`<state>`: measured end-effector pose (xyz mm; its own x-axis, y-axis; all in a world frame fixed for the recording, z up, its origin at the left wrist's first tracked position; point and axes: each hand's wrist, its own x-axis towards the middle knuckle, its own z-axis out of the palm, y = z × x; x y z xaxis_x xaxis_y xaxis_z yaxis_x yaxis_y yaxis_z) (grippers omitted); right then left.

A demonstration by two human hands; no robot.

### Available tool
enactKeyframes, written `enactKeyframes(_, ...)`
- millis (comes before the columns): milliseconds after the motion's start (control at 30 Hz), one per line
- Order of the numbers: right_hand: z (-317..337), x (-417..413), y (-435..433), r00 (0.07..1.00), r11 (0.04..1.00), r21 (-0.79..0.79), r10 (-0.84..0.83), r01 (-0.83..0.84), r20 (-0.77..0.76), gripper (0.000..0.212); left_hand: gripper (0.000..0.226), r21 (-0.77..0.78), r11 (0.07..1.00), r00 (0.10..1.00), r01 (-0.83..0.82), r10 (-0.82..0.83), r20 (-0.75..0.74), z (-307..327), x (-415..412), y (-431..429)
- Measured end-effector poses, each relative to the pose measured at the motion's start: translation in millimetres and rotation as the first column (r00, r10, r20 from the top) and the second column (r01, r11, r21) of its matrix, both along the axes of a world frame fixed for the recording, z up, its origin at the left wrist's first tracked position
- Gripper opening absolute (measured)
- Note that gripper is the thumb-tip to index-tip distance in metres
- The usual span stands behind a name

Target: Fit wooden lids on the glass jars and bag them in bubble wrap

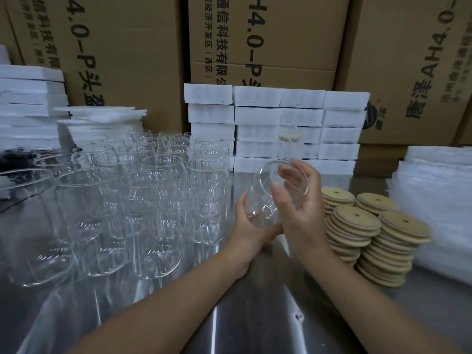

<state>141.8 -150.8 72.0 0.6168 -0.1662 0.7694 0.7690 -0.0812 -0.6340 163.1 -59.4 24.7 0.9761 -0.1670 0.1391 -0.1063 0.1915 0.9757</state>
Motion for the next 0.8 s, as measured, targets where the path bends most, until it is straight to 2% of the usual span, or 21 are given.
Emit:
enactKeyframes(100, -1, 0, 0, 1.000, 1.000, -0.013, -0.005, 0.005, 0.006, 0.047, 0.134, 0.009, 1.000, 1.000, -0.001, 0.001, 0.009, 3, -3, 3)
enactKeyframes(233, 0, -2, 0, 0.999, 0.999, -0.041, -0.036, 0.036, -0.009, 0.035, 0.110, -0.023, 0.999, 0.999, 0.044, -0.043, 0.032, 7, -6, 3)
enactKeyframes(333, 2, -3, 0, 0.999, 0.999, -0.015, -0.049, 0.049, -0.013, 0.036, 0.086, -0.033, 0.997, 0.994, 0.065, -0.062, 0.086, 10, -10, 2)
enactKeyframes(433, 4, -3, -1, 0.999, 0.999, 0.036, -0.035, 0.036, -0.031, 0.042, 0.116, -0.011, 0.999, 0.995, 0.046, -0.044, 0.086, 8, -6, 4)
enactKeyframes(567, 5, -4, -2, 0.996, 0.996, 0.053, -0.075, 0.078, -0.046, 0.043, 0.126, 0.033, 0.997, 0.989, 0.075, -0.078, 0.127, 5, -3, 4)
enactKeyframes(667, 10, -6, -4, 0.989, 0.987, 0.065, -0.141, 0.145, -0.054, 0.047, 0.148, 0.005, 0.999, 0.993, 0.048, -0.048, 0.111, 4, -3, 2)
enactKeyframes(800, 14, -6, -9, 0.978, 0.975, 0.111, -0.178, 0.191, -0.111, 0.042, 0.119, -0.032, 0.999, 0.998, 0.044, -0.043, 0.043, 5, -3, -1)
